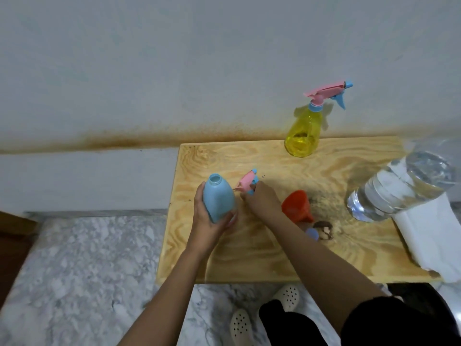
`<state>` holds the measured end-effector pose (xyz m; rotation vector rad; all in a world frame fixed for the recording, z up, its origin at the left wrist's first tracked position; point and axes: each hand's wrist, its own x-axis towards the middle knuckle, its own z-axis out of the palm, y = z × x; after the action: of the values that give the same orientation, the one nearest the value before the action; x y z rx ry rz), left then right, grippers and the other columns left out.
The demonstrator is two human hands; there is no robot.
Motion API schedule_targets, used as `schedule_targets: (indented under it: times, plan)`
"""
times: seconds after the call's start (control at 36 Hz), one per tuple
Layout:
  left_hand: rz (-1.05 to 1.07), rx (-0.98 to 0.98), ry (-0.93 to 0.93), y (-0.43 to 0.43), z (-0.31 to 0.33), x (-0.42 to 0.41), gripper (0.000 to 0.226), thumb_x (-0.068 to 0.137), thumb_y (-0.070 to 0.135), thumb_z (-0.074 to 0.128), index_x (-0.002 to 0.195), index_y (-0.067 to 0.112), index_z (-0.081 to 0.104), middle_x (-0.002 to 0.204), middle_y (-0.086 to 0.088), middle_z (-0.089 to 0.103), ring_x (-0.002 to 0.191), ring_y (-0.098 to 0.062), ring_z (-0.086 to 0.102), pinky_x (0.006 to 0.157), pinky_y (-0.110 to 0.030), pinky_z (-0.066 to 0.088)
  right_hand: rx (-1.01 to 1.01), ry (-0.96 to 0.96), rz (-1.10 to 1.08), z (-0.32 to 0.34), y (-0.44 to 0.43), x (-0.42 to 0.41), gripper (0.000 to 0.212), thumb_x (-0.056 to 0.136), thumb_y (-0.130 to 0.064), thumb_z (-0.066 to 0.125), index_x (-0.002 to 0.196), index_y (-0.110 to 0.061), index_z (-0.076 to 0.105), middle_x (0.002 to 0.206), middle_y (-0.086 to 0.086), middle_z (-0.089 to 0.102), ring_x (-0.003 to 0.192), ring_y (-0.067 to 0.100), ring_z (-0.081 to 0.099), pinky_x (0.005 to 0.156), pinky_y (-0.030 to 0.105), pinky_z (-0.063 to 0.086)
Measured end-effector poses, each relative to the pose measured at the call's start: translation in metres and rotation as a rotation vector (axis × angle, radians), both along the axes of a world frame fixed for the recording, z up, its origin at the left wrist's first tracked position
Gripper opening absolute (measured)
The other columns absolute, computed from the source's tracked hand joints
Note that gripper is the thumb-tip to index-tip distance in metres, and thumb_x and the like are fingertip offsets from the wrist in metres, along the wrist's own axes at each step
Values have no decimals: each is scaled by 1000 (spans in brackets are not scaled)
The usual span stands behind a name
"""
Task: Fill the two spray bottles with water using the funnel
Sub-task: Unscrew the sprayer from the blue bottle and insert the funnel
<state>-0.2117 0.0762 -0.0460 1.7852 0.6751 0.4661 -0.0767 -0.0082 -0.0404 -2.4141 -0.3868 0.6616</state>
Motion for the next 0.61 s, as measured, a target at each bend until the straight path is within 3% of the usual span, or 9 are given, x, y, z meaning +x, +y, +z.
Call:
schedule_targets:
  times: [0.06, 0.11, 0.17, 0.39, 0.5, 0.61]
  plan:
    - [-2, 26, 21, 0, -3, -2, 97, 74, 25, 80, 144, 34, 14, 145, 8, 26, 123, 2, 37, 85, 2, 33, -35, -28, -9, -3, 1, -1, 48, 89, -39, 56, 128, -11, 51, 130, 14, 54, 123, 30, 46, 96, 37, 41]
    - [12, 28, 36, -1, -5, -4, 91, 77, 22, 79, 141, 35, 15, 142, 13, 23, 120, 11, 34, 84, 5, 30, -99, -68, 34, -5, 1, -2, 48, 92, -39, 51, 130, -11, 51, 131, 15, 50, 126, 31, 39, 97, 39, 39]
    - [31, 21, 41, -2, -7, -5, 89, 78, 20, 76, 143, 32, 15, 140, 16, 21, 119, 8, 33, 81, 6, 30, -133, -94, 60, -7, 1, -4, 50, 93, -40, 49, 132, -9, 49, 133, 15, 47, 126, 32, 36, 98, 40, 38]
    - [34, 33, 70, 1, -10, -4, 92, 79, 27, 75, 140, 45, 9, 145, 14, 22, 128, -1, 28, 83, 6, 29, -83, -137, 40, -5, 1, -5, 53, 88, -46, 56, 122, -6, 53, 123, 15, 54, 115, 31, 47, 92, 36, 38]
    - [26, 44, 99, 4, -11, -4, 98, 79, 27, 75, 147, 36, 6, 152, 5, 21, 127, -2, 28, 81, 5, 28, 106, -243, 15, 10, -13, 5, 43, 84, -29, 66, 114, -1, 55, 112, 17, 56, 109, 32, 49, 88, 34, 37]
    - [17, 56, 97, 4, -12, -3, 99, 79, 25, 75, 149, 31, 6, 153, 3, 20, 126, -1, 26, 81, 1, 29, 198, -484, 24, 18, -46, 15, 59, 69, -33, 79, 111, 3, 59, 104, 18, 62, 98, 36, 56, 83, 41, 47]
